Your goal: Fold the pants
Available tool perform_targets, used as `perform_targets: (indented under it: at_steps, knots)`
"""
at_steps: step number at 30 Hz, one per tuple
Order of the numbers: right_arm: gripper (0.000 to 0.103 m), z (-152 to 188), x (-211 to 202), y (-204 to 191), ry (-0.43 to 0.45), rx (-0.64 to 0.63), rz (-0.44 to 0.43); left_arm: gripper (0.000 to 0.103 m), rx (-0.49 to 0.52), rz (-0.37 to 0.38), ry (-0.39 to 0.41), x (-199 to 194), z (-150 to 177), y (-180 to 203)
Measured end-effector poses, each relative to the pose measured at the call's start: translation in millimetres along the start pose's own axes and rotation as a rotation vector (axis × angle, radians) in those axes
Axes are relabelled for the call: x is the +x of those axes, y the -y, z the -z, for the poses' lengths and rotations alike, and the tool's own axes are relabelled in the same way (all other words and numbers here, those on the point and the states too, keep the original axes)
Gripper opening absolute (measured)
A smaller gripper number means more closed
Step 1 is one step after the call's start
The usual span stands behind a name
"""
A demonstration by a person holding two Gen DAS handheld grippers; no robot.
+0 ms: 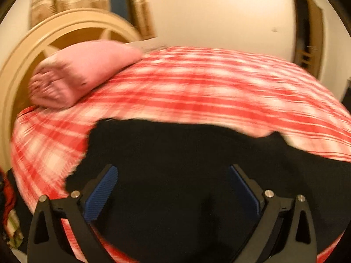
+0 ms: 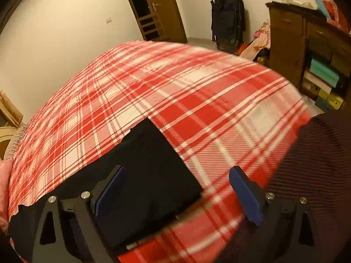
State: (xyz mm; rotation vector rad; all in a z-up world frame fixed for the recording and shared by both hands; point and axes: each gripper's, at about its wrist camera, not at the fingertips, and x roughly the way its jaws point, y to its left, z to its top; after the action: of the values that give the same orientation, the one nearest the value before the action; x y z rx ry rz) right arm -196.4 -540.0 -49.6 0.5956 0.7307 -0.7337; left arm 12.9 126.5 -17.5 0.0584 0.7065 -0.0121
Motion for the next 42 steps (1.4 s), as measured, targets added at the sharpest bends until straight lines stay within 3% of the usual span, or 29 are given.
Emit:
perform_targets:
  at_steps: [4, 5, 11, 13, 15, 17, 21, 25, 28, 34, 38, 42]
  knots:
    - [0.091, 8, 32, -13, -0.077, -0.057, 0.003, 0.102, 0.020, 0.107, -0.027, -5, -1, 40]
    - [0.083, 10, 36, -11, -0.100, -0.050, -0.005, 0.102, 0.019, 0.133, -0.038, -4, 0, 49]
    - [0.076, 16, 40, -16, -0.162, -0.116, 0.025, 0.102, 0.054, 0.187, -0.091, 4, 14, 84]
    - [0.067, 21, 37, -16, -0.168, -0.135, 0.017, 0.102, 0.083, 0.193, -0.106, 6, 21, 94]
    - [0.043, 24, 31, -14, -0.157, -0.144, 0.010, 0.102, 0.102, 0.198, -0.120, 8, 28, 101]
    - [0.030, 25, 28, -13, -0.152, -0.137, -0.026, 0.102, 0.129, 0.195, -0.142, 14, 37, 108]
    - [0.013, 27, 26, -21, -0.148, -0.142, -0.052, 0.103, 0.151, 0.176, -0.121, 16, 43, 112]
    - [0.012, 19, 8, -30, -0.095, -0.109, -0.077, 0.103, 0.145, 0.203, -0.152, 13, 36, 106]
    - [0.012, 12, -20, -50, -0.033, -0.124, -0.127, 0.103, 0.119, 0.217, -0.112, -2, 25, 89]
    - [0.012, 16, -80, -128, 0.089, -0.274, -0.224, 0.103, -0.019, 0.195, -0.056, -13, 1, 37]
    - [0.012, 37, -108, -182, 0.134, -0.383, -0.315, 0.103, -0.091, 0.196, -0.084, -7, 1, 16]
    - [0.012, 81, -121, -255, 0.172, -0.569, -0.372, 0.103, -0.107, 0.176, -0.082, -6, 3, 5]
